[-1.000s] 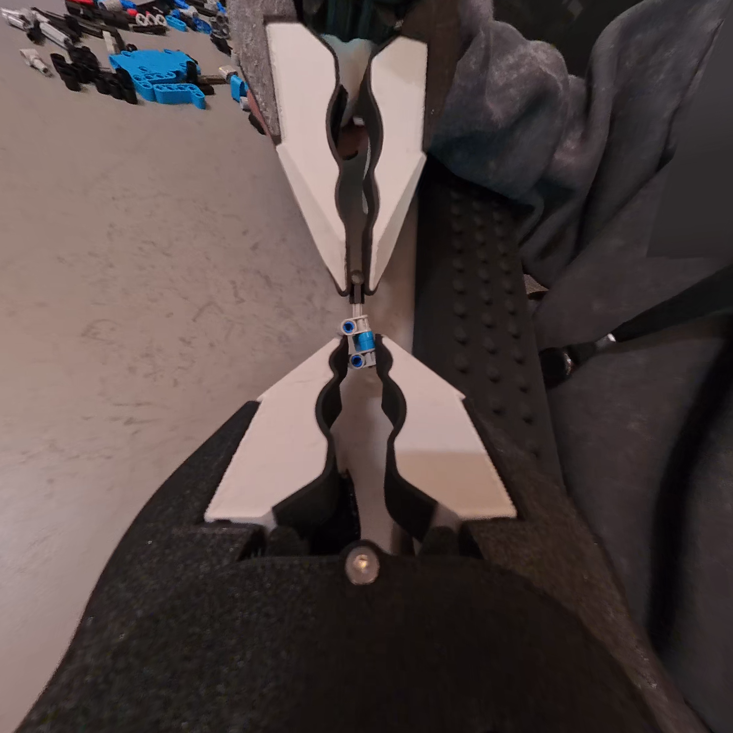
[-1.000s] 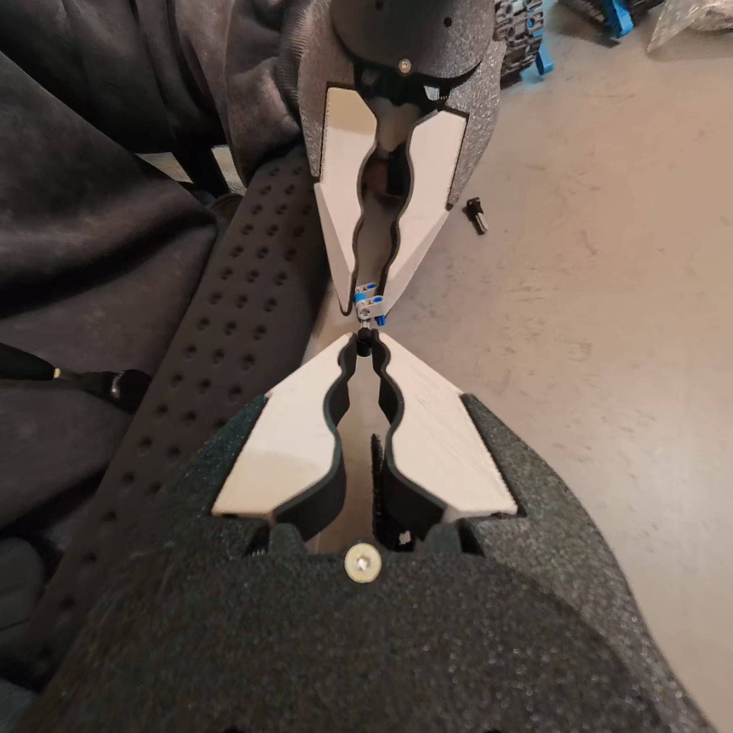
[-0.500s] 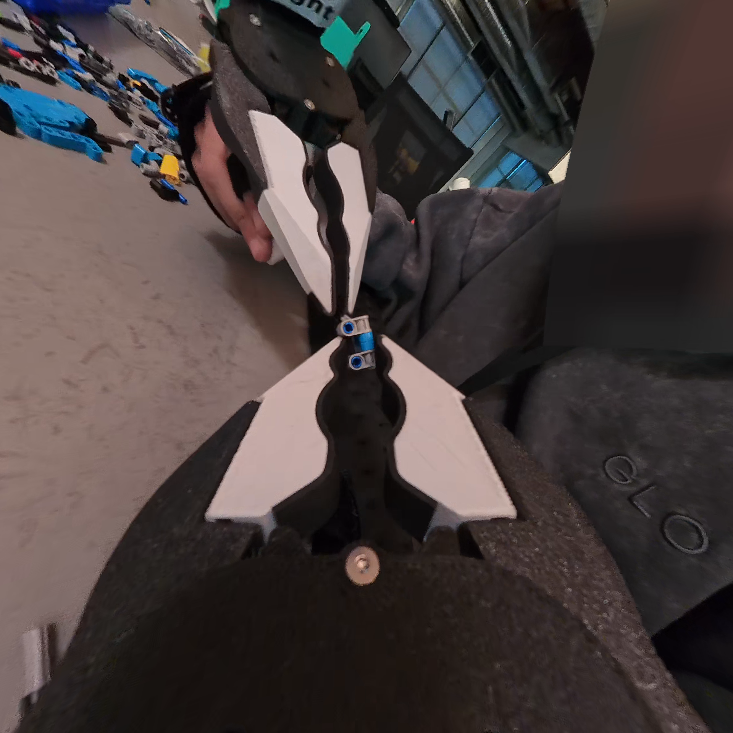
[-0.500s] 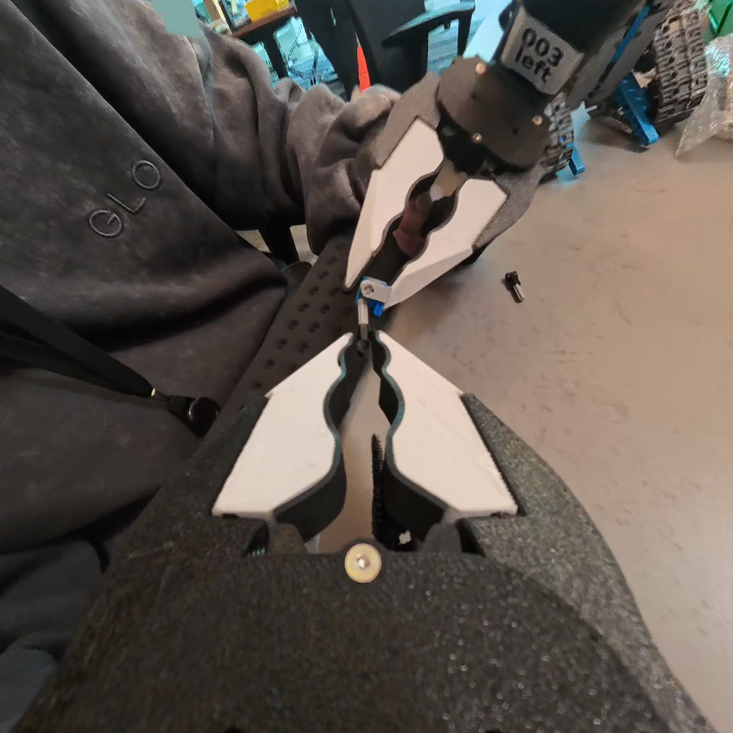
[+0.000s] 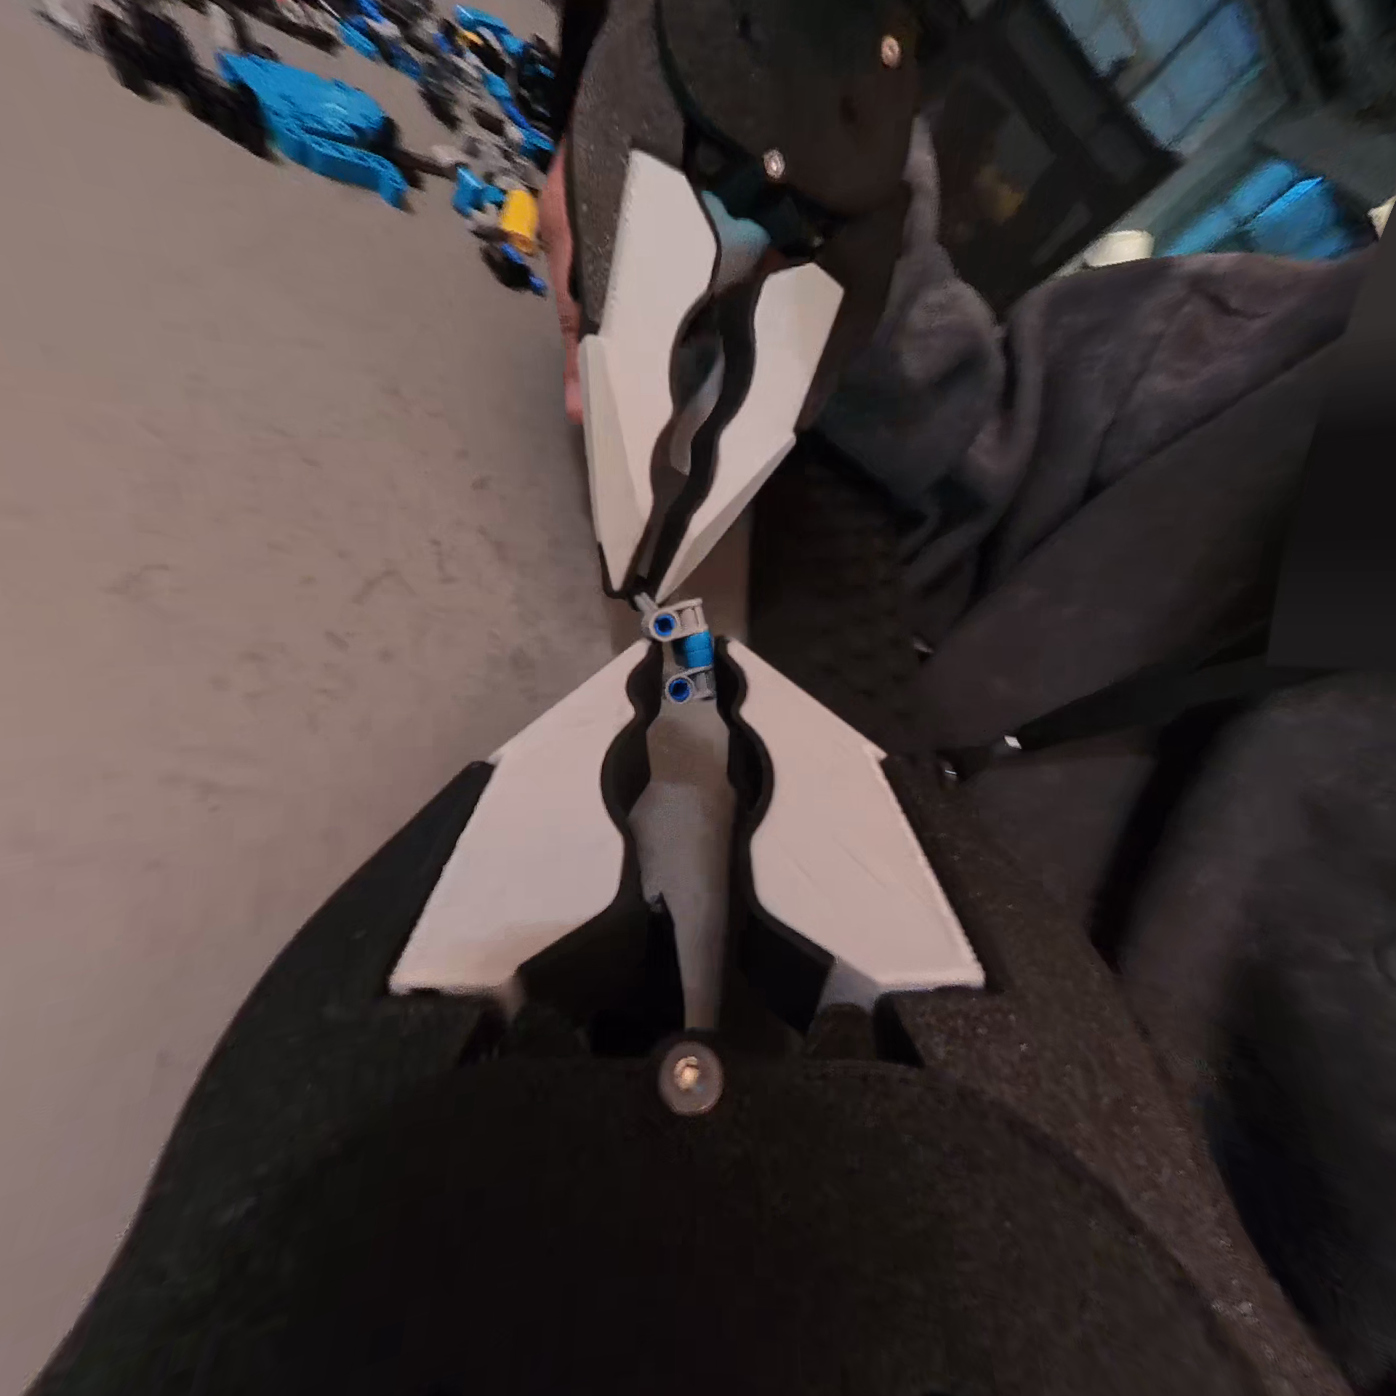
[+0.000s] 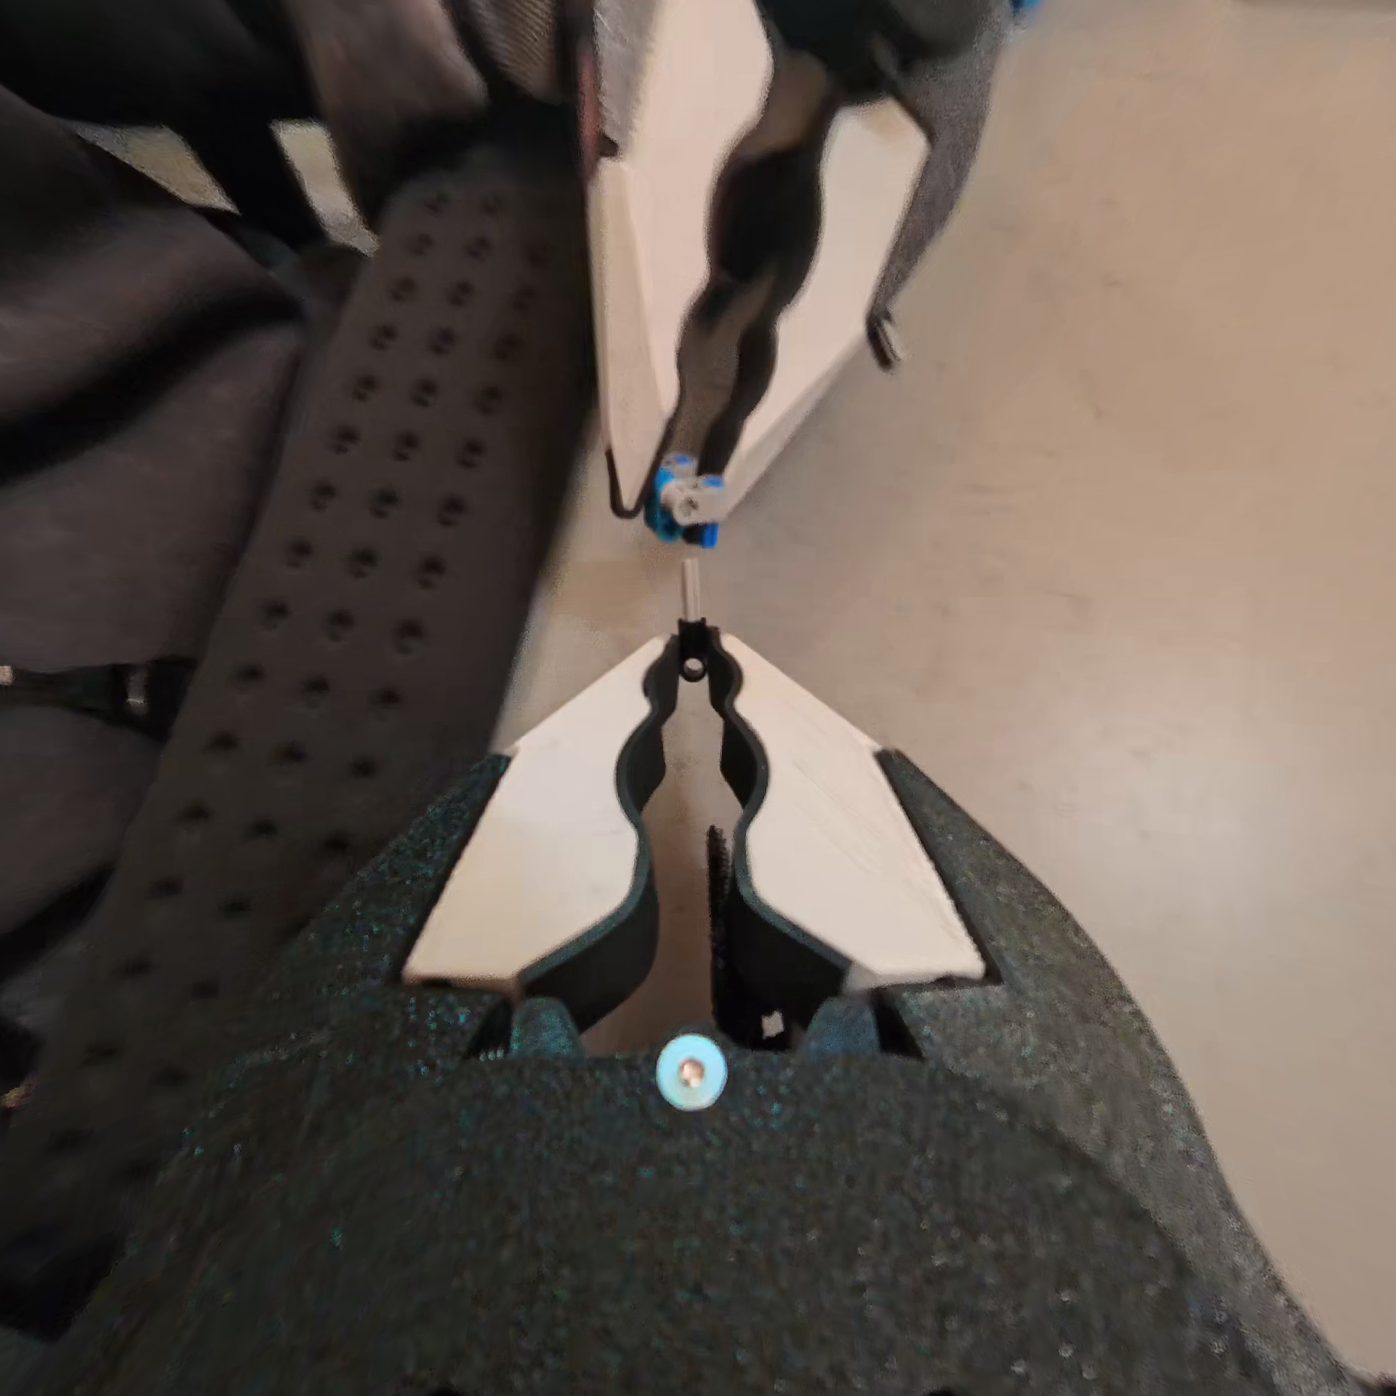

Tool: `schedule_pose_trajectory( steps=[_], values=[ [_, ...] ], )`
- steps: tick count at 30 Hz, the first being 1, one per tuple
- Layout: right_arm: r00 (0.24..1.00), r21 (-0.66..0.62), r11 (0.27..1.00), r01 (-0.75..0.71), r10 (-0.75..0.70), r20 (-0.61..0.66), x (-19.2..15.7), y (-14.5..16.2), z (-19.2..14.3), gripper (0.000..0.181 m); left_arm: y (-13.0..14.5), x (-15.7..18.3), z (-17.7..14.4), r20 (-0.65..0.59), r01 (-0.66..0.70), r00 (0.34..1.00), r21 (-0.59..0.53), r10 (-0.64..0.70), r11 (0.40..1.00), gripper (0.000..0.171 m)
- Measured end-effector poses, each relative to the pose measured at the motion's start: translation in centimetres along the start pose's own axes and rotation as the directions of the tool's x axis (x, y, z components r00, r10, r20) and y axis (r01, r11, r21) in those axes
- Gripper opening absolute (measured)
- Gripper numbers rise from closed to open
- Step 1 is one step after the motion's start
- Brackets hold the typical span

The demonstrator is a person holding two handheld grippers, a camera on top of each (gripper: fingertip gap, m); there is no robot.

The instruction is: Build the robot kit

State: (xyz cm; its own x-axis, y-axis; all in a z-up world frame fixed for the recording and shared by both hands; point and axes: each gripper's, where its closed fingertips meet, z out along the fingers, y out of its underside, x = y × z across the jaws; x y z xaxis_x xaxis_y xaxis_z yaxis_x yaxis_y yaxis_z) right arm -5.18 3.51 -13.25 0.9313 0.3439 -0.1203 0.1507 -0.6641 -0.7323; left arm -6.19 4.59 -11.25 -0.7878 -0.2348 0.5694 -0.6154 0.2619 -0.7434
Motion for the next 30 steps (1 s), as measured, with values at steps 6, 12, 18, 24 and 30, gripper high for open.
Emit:
schedule_pose_trajectory(
  steps=[6,12,18,24,30],
  values=[
    [0.987,-0.108,0.993,0.042,-0.057,-0.150,2.3,1.9,0.3,0.007,0.5,-2.5,0.3,0.251,-0.156,0.953,-0.074,0.170,0.985,0.013],
    [0.984,-0.131,0.991,0.037,-0.059,-0.167,2.9,2.7,0.8,0.007,2.1,-3.3,1.0,0.290,-0.138,0.938,-0.185,0.188,0.973,0.013],
    [0.988,-0.108,0.994,0.016,-0.032,-0.151,3.0,2.7,0.8,0.007,2.4,-3.9,1.2,0.332,-0.150,0.918,-0.220,0.218,0.964,0.013],
    [0.985,-0.096,0.995,-0.006,-0.011,-0.171,3.6,2.8,0.2,0.007,1.7,-3.3,0.6,0.322,-0.233,0.904,-0.185,0.283,0.955,0.013],
    [0.996,-0.090,0.995,-0.046,0.039,-0.074,2.3,3.0,0.5,0.007,2.8,-3.5,1.3,0.314,-0.217,0.903,-0.255,0.293,0.942,0.013]
  ],
)
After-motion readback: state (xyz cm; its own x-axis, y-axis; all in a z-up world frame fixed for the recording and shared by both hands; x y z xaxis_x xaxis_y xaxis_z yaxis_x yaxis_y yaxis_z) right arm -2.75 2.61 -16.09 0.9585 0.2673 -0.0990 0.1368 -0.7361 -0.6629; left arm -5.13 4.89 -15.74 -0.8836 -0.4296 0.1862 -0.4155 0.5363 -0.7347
